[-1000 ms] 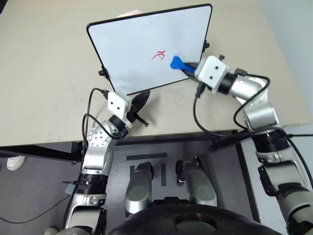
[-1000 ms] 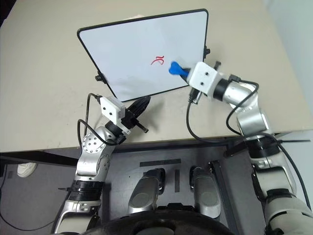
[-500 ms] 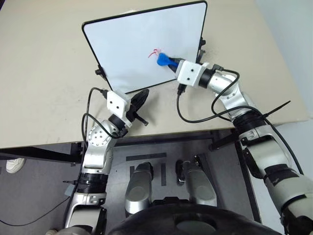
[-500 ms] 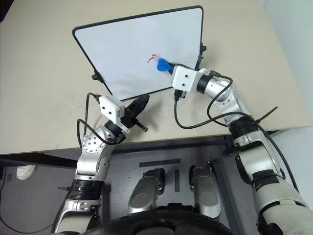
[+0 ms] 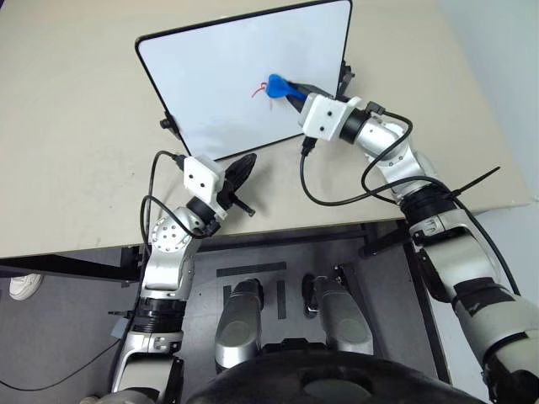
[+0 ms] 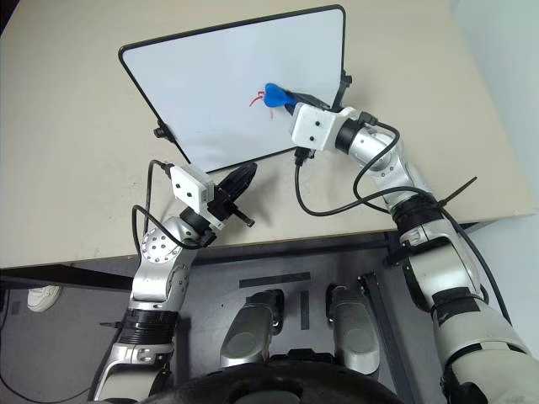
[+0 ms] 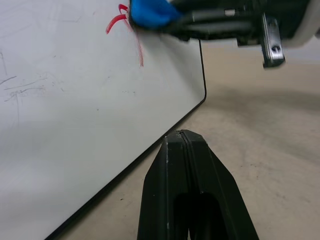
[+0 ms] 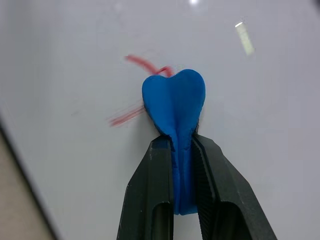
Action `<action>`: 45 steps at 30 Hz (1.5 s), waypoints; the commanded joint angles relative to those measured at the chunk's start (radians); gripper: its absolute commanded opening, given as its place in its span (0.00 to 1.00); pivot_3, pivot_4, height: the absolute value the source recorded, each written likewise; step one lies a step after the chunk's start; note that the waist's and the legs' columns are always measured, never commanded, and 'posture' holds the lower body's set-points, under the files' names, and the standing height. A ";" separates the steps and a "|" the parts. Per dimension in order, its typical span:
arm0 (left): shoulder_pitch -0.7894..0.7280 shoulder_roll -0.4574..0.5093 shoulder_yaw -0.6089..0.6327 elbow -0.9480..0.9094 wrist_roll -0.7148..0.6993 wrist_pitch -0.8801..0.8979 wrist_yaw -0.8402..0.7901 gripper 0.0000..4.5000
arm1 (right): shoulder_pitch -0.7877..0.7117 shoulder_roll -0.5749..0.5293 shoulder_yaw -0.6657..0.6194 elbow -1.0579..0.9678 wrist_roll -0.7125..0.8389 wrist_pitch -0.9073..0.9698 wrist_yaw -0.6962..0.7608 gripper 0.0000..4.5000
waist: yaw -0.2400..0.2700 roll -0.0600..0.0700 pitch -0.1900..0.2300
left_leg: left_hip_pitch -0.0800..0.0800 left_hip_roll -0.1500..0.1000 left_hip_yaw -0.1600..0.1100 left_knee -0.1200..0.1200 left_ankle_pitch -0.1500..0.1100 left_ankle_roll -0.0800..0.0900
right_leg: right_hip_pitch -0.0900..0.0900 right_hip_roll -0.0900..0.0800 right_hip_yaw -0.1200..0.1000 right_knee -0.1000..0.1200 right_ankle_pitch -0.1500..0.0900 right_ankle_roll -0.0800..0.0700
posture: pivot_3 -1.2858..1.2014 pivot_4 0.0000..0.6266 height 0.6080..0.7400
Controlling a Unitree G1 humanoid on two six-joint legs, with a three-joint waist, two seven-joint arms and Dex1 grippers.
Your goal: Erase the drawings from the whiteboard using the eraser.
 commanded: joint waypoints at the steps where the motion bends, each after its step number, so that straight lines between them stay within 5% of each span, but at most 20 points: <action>1: -0.011 0.000 0.005 -0.020 -0.006 -0.020 -0.002 0.00 | -0.024 0.014 -0.033 -0.033 0.019 0.004 -0.026 0.07 | 0.000 0.000 0.000 | 0.000 0.000 0.000 0.000 -0.001 -0.002 | 0.000 0.000 0.000 0.000 0.000 0.000 | 0.52 0.24 1.00; 27: -0.028 -0.003 -0.001 -0.006 -0.006 -0.023 -0.012 0.00 | -0.048 0.031 -0.051 -0.089 0.025 0.028 -0.023 0.07 | -0.006 0.000 0.000 | -0.001 0.000 0.000 0.000 -0.001 -0.002 | -0.002 0.000 0.001 0.000 0.000 0.000 | 0.52 0.24 1.00; 39: -0.027 -0.008 -0.003 -0.004 -0.004 -0.025 -0.008 0.00 | 0.029 0.048 0.043 0.000 -0.043 0.056 0.033 0.07 | -0.005 0.000 0.000 | -0.002 0.000 0.000 0.000 -0.001 0.000 | -0.003 0.000 0.001 -0.001 -0.002 0.001 | 0.52 0.24 1.00; 45: -0.027 -0.007 -0.002 -0.003 -0.005 -0.026 -0.010 0.00 | 0.043 0.045 0.049 -0.006 -0.040 0.061 0.050 0.07 | -0.004 0.000 0.000 | -0.002 0.000 0.000 0.000 -0.007 -0.011 | -0.002 0.000 0.001 -0.001 0.002 -0.002 | 0.52 0.24 1.00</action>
